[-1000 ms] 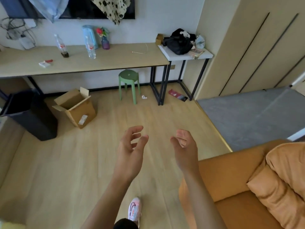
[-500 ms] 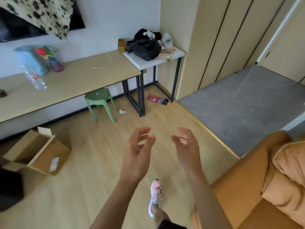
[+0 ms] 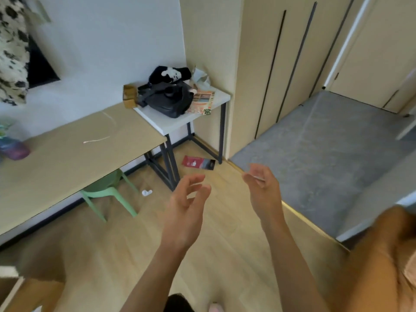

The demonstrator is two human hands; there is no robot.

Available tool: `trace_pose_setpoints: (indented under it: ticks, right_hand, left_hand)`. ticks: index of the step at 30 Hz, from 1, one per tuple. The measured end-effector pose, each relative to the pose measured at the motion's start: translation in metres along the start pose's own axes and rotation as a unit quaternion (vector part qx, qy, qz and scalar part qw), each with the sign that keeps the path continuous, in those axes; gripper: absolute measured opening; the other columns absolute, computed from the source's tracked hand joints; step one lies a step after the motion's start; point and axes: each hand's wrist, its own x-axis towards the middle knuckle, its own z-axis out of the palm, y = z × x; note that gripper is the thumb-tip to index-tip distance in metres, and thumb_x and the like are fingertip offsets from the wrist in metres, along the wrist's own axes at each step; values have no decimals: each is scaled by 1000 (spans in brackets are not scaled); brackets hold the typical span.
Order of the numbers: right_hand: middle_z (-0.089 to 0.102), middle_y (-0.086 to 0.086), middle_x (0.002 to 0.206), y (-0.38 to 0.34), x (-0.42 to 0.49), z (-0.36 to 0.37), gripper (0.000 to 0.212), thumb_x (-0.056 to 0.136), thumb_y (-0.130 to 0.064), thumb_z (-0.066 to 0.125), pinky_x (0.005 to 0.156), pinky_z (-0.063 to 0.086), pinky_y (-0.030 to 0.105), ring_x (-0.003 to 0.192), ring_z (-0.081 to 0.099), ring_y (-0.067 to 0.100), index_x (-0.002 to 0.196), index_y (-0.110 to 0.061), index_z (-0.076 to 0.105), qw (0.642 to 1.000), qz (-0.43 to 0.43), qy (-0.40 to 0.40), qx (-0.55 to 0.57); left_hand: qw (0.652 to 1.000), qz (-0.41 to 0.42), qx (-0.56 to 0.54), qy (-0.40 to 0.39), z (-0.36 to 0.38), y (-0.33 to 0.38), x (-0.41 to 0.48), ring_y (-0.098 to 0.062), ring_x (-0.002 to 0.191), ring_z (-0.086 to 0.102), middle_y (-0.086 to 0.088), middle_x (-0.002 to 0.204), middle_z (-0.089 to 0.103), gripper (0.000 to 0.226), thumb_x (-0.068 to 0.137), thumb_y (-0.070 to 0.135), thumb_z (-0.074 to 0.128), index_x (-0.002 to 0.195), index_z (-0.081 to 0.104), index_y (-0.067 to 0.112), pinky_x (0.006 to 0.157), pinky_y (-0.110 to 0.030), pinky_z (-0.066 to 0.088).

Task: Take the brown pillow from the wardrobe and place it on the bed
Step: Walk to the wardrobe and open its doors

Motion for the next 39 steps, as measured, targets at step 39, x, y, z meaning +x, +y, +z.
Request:
trace_pose_setpoints:
  ticks: [39]
  right_hand:
    - [67, -2, 121, 3, 653, -196, 31, 97, -21, 70, 76, 46, 9, 98, 64, 0, 128, -16, 66, 964, 49, 258, -33]
  left_hand:
    - [959, 52, -6, -278, 497, 88, 612, 5, 105, 63, 10, 119, 69, 22, 99, 22, 61, 120, 68, 18, 85, -9, 48]
